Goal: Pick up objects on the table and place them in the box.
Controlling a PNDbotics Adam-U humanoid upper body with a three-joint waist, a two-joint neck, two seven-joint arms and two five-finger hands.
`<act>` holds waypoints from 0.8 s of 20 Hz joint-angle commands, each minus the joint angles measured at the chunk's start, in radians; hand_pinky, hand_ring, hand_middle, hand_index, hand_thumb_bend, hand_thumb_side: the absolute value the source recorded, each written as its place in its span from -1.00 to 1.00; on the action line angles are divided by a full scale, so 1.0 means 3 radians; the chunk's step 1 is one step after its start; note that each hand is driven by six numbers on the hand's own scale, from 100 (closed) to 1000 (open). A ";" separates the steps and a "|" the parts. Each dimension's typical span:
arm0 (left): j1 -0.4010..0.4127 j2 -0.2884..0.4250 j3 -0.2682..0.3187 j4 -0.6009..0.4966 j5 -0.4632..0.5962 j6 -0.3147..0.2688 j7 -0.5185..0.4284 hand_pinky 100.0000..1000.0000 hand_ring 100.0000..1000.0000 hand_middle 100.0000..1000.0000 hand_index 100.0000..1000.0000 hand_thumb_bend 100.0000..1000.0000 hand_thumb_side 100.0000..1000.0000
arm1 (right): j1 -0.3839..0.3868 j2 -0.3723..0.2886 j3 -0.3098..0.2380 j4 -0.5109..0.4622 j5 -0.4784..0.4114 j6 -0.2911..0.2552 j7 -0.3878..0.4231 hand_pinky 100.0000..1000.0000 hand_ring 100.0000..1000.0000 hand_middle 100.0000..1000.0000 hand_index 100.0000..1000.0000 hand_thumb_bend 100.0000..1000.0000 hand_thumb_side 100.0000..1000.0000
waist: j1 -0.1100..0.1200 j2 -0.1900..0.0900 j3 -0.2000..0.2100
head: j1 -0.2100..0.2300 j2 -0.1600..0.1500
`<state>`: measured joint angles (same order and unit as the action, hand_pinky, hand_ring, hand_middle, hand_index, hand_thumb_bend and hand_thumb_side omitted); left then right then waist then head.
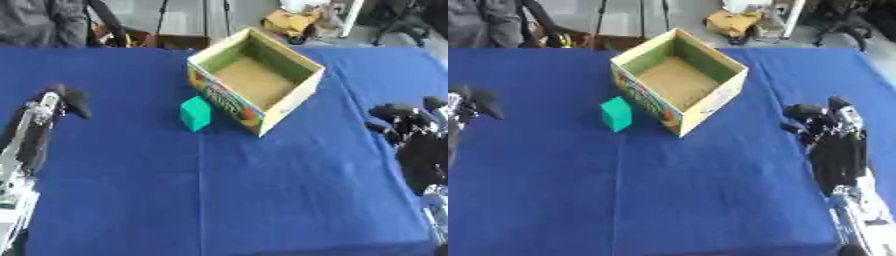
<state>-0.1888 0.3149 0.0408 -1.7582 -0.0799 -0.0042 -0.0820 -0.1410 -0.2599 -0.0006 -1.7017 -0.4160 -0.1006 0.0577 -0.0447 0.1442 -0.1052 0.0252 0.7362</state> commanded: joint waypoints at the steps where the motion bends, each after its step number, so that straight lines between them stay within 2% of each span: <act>1: -0.0047 0.0023 -0.0003 -0.0050 -0.0010 -0.0002 -0.0006 0.56 -0.03 -0.18 0.25 -0.60 1.00 | -0.0033 -0.0081 -0.0012 -0.0051 0.0012 -0.0002 0.0009 0.50 0.59 0.27 0.28 -1.00 0.93 | 0.0007 -0.0040 -0.0013 | 0.0014 -0.0002; 7: -0.0084 0.0020 -0.0018 -0.0050 -0.0019 0.0000 -0.0005 0.56 -0.02 -0.17 0.25 -0.57 1.00 | -0.0041 -0.0092 -0.0005 -0.0053 0.0010 0.0000 0.0012 0.50 0.59 0.27 0.28 -1.00 0.93 | 0.0008 -0.0046 -0.0024 | 0.0009 -0.0011; 8: -0.0094 0.0022 -0.0022 -0.0051 -0.0031 0.0001 -0.0009 0.59 -0.01 -0.17 0.26 -0.47 0.95 | -0.0042 -0.0095 -0.0003 -0.0054 0.0009 0.0000 0.0013 0.50 0.59 0.27 0.28 -1.00 0.93 | 0.0008 -0.0047 -0.0024 | 0.0003 -0.0011; 12: -0.0178 0.0031 -0.0056 -0.0029 -0.0174 0.0059 -0.0058 0.62 0.01 -0.15 0.28 -0.15 0.56 | -0.0047 -0.0107 0.0000 -0.0057 0.0005 -0.0001 0.0016 0.50 0.59 0.27 0.28 -1.00 0.92 | 0.0005 -0.0056 -0.0024 | -0.0010 -0.0013; 16: -0.0378 0.0054 -0.0128 0.0009 -0.0379 0.0132 -0.0146 0.62 0.05 -0.11 0.34 0.16 0.16 | -0.0043 -0.0109 0.0009 -0.0056 0.0002 0.0003 0.0023 0.50 0.59 0.27 0.28 -1.00 0.93 | 0.0002 -0.0067 -0.0028 | -0.0013 -0.0016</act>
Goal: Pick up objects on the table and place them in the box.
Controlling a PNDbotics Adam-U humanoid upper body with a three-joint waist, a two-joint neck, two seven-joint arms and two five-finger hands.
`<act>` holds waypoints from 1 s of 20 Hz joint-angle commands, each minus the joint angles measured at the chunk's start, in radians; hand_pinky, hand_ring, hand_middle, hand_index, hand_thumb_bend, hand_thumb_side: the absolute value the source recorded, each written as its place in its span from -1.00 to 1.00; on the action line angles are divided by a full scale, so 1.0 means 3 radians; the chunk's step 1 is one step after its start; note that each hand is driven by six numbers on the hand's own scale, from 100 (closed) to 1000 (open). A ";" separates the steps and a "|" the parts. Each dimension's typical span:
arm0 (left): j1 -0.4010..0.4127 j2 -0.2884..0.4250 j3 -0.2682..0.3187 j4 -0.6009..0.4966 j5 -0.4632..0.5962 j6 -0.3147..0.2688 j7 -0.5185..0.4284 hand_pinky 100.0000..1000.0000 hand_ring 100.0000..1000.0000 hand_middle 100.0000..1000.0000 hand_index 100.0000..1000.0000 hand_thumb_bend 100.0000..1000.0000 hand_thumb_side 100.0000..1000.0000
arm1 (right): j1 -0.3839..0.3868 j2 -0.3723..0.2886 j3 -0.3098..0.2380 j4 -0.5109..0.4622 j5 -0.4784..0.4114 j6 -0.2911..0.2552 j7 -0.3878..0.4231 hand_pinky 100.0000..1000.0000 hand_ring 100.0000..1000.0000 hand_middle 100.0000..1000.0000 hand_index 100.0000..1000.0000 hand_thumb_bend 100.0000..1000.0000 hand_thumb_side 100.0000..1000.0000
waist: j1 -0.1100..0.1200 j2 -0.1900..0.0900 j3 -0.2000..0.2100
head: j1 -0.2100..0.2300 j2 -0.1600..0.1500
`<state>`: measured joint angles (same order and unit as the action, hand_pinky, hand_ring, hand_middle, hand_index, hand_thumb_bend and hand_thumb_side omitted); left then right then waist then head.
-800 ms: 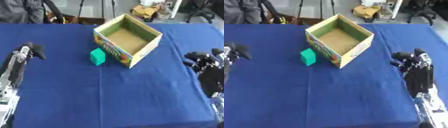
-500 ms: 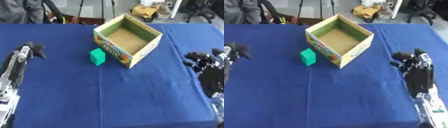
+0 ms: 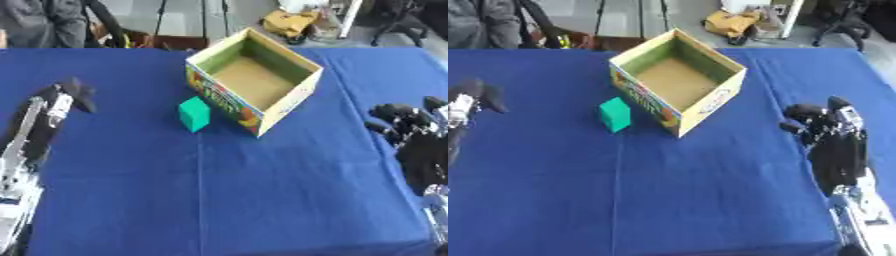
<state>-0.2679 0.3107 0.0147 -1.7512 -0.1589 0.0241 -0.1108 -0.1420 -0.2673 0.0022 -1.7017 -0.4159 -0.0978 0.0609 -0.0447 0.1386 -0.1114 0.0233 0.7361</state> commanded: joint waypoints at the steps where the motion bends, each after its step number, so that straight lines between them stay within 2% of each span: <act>1: -0.0180 0.0081 -0.0063 0.0000 -0.0169 0.0060 -0.0079 0.62 0.06 -0.10 0.36 0.20 0.12 | -0.0037 -0.0084 0.0001 -0.0054 0.0002 -0.0006 0.0014 0.50 0.59 0.27 0.28 -1.00 0.93 | 0.0002 -0.0051 -0.0009 | -0.0005 -0.0017; 3: -0.0319 0.0099 -0.0118 0.0039 -0.0276 0.0110 -0.0149 0.62 0.09 -0.07 0.39 0.31 -0.01 | -0.0035 -0.0084 0.0004 -0.0054 0.0002 -0.0006 0.0016 0.50 0.59 0.27 0.28 -1.00 0.93 | -0.0001 -0.0056 -0.0014 | 0.0004 -0.0020; 6: -0.0487 0.0107 -0.0215 0.0117 -0.0434 0.0171 -0.0261 0.63 0.13 -0.01 0.45 0.34 -0.10 | -0.0031 -0.0084 0.0011 -0.0054 0.0003 -0.0004 0.0022 0.50 0.59 0.27 0.28 -1.00 0.93 | -0.0007 -0.0061 -0.0026 | 0.0021 -0.0023; 13: -0.0941 0.0031 -0.0470 0.0572 -0.0791 0.0319 -0.0343 0.63 0.22 0.12 0.57 0.20 -0.33 | -0.0033 -0.0081 0.0023 -0.0054 0.0005 -0.0003 0.0031 0.50 0.59 0.27 0.28 -1.00 0.93 | -0.0020 -0.0054 -0.0063 | 0.0058 -0.0020; 20: -0.1277 -0.0133 -0.0670 0.1155 -0.1151 0.0401 -0.0290 0.61 0.28 0.17 0.62 0.32 -0.29 | -0.0029 -0.0066 0.0034 -0.0052 0.0010 0.0002 0.0039 0.50 0.59 0.27 0.28 -1.00 0.94 | -0.0035 -0.0046 -0.0085 | 0.0094 -0.0009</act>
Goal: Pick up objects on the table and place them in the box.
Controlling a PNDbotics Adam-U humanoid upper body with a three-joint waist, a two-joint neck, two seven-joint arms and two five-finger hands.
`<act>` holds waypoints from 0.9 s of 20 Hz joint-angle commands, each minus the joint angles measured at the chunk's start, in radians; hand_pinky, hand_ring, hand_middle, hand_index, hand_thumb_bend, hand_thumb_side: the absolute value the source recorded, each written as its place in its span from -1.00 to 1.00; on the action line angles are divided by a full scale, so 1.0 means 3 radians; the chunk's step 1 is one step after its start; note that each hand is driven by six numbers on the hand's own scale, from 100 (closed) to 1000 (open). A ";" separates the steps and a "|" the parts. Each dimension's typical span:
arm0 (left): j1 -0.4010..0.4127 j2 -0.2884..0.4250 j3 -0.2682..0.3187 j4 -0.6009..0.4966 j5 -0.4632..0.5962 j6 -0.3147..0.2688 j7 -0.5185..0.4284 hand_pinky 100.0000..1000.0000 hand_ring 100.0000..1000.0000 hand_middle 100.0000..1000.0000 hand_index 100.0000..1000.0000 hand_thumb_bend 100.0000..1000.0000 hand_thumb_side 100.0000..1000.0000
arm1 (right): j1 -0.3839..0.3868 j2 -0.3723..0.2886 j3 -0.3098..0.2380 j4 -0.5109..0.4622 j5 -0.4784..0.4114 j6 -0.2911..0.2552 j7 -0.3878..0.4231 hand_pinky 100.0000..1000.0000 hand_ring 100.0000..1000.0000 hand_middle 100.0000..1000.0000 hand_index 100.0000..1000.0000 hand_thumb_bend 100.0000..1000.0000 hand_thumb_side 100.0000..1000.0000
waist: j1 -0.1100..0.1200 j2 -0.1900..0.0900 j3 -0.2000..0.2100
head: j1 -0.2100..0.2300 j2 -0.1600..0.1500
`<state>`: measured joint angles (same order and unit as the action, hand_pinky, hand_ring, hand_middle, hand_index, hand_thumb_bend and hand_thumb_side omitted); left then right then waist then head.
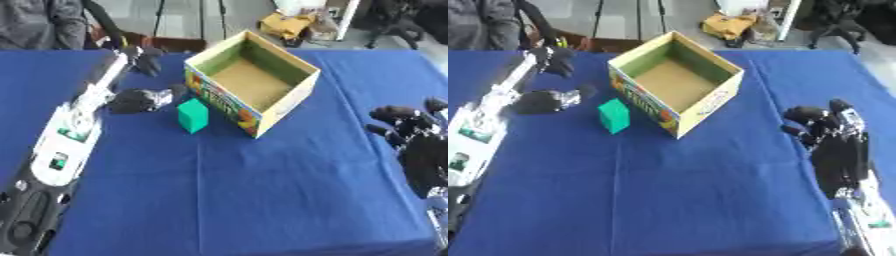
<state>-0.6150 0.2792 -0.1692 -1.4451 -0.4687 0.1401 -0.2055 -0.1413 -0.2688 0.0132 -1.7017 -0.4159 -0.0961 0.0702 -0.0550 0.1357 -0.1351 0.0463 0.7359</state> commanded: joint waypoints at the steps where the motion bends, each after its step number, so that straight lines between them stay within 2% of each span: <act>1: -0.0157 -0.0055 -0.0075 0.0218 -0.0170 0.0015 0.0049 0.61 0.28 0.17 0.62 0.34 -0.28 | -0.0031 -0.0058 -0.0001 -0.0052 0.0010 -0.0003 0.0009 0.50 0.59 0.27 0.28 -1.00 0.94 | -0.0004 -0.0035 -0.0008 | 0.0020 -0.0009; 7: -0.0314 -0.0212 -0.0130 0.0701 -0.0477 0.0041 0.0315 0.58 0.29 0.17 0.62 0.45 -0.28 | -0.0024 -0.0041 0.0006 -0.0049 0.0015 0.0000 0.0013 0.50 0.59 0.27 0.28 -1.00 0.94 | -0.0020 -0.0029 -0.0015 | 0.0034 -0.0004; 11: -0.0386 -0.0311 -0.0156 0.0985 -0.0675 0.0048 0.0513 0.56 0.27 0.16 0.62 0.44 -0.26 | -0.0019 -0.0031 0.0009 -0.0047 0.0018 0.0002 0.0015 0.50 0.59 0.27 0.28 -1.00 0.94 | -0.0032 -0.0025 -0.0019 | 0.0051 -0.0011; 18: -0.0414 -0.0456 -0.0142 0.1313 -0.1031 -0.0002 0.0758 0.55 0.24 0.14 0.60 0.47 -0.18 | -0.0020 -0.0013 0.0009 -0.0045 0.0023 0.0005 0.0012 0.50 0.59 0.27 0.27 -1.00 0.95 | -0.0036 -0.0010 -0.0030 | 0.0059 -0.0020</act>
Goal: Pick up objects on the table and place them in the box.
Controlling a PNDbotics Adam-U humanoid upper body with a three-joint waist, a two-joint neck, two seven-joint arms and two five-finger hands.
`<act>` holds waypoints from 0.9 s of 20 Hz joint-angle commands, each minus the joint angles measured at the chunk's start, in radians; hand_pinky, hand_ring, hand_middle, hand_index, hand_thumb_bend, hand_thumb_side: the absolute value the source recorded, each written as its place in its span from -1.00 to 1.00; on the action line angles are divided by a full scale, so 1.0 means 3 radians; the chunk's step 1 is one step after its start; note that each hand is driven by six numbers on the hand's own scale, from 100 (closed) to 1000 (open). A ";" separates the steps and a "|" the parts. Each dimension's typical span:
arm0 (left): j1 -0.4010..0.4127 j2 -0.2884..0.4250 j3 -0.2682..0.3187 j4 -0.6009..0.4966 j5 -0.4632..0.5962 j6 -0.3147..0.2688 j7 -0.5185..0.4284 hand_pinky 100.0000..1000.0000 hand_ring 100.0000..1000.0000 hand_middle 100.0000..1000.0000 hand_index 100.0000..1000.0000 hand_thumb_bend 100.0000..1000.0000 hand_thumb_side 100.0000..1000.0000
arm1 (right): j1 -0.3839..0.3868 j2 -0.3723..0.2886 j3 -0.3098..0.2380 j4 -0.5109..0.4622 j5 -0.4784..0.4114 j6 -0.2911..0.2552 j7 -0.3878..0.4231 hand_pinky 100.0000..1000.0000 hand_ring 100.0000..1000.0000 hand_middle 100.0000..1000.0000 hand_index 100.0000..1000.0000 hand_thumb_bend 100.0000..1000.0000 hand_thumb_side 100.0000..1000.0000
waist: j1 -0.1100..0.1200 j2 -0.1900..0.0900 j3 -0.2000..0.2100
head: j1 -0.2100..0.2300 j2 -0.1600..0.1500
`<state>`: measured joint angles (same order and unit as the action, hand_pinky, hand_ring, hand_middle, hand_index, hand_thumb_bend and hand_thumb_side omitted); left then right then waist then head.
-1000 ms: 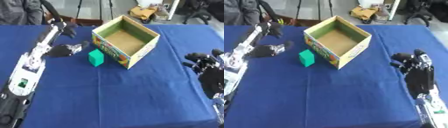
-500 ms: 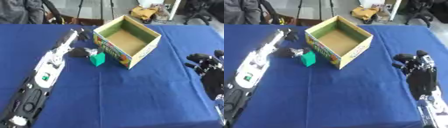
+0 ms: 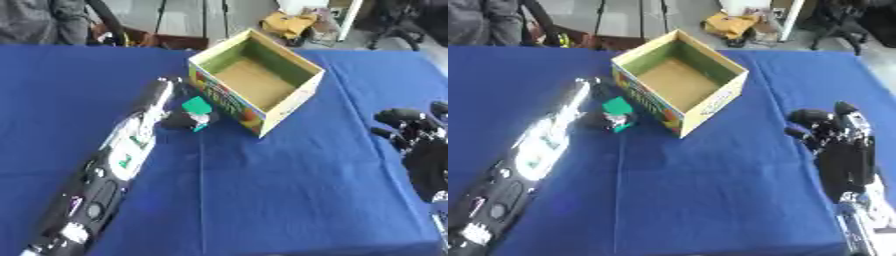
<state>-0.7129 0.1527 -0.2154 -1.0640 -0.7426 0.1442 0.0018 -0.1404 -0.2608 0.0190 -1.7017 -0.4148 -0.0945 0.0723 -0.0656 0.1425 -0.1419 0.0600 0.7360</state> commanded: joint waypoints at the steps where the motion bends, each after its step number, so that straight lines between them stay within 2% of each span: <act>1: -0.0088 -0.0049 0.0023 0.0068 -0.0169 -0.0023 0.0081 0.55 0.24 0.14 0.60 0.47 -0.18 | -0.0023 -0.0038 -0.0011 -0.0045 0.0020 0.0000 0.0004 0.50 0.59 0.27 0.27 -1.00 0.95 | -0.0001 -0.0032 -0.0008 | 0.0013 -0.0021; 3: -0.0086 -0.0070 0.0046 0.0095 -0.0272 -0.0041 0.0093 0.55 0.24 0.14 0.60 0.47 -0.18 | -0.0022 -0.0037 -0.0011 -0.0045 0.0022 0.0000 0.0003 0.50 0.59 0.27 0.27 -1.00 0.95 | -0.0002 -0.0031 -0.0008 | 0.0013 -0.0022; 5: -0.0082 -0.0097 0.0083 0.0122 -0.0378 -0.0040 0.0109 0.52 0.19 0.10 0.60 0.56 -0.12 | -0.0019 -0.0031 -0.0014 -0.0043 0.0023 0.0001 -0.0001 0.50 0.58 0.27 0.27 -1.00 0.96 | -0.0001 -0.0027 -0.0012 | 0.0020 -0.0026; 12: -0.0065 -0.0167 0.0189 0.0186 -0.0741 -0.0027 0.0198 0.48 0.12 0.04 0.56 0.52 -0.15 | -0.0015 -0.0010 -0.0018 -0.0037 0.0028 0.0004 -0.0005 0.50 0.58 0.27 0.27 -1.00 0.96 | -0.0002 -0.0021 -0.0016 | 0.0022 -0.0038; 16: -0.0039 -0.0197 0.0252 0.0190 -0.0951 -0.0028 0.0214 0.40 -0.03 -0.12 0.44 0.38 -0.25 | -0.0009 0.0003 -0.0025 -0.0033 0.0030 0.0005 -0.0012 0.50 0.58 0.27 0.27 -1.00 0.96 | -0.0007 -0.0019 -0.0010 | 0.0018 -0.0032; 18: -0.0027 -0.0217 0.0285 0.0182 -0.1055 -0.0030 0.0215 0.34 -0.12 -0.21 0.37 0.20 -0.40 | -0.0009 0.0008 -0.0027 -0.0033 0.0030 0.0006 -0.0014 0.50 0.58 0.27 0.27 -1.00 0.96 | -0.0008 -0.0018 -0.0005 | 0.0018 -0.0029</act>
<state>-0.7098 0.0896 -0.1439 -0.9957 -1.0381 0.1350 0.0616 -0.1391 -0.2495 0.0187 -1.7014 -0.4135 -0.0929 0.0702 -0.0679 0.1481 -0.1430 0.0662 0.7334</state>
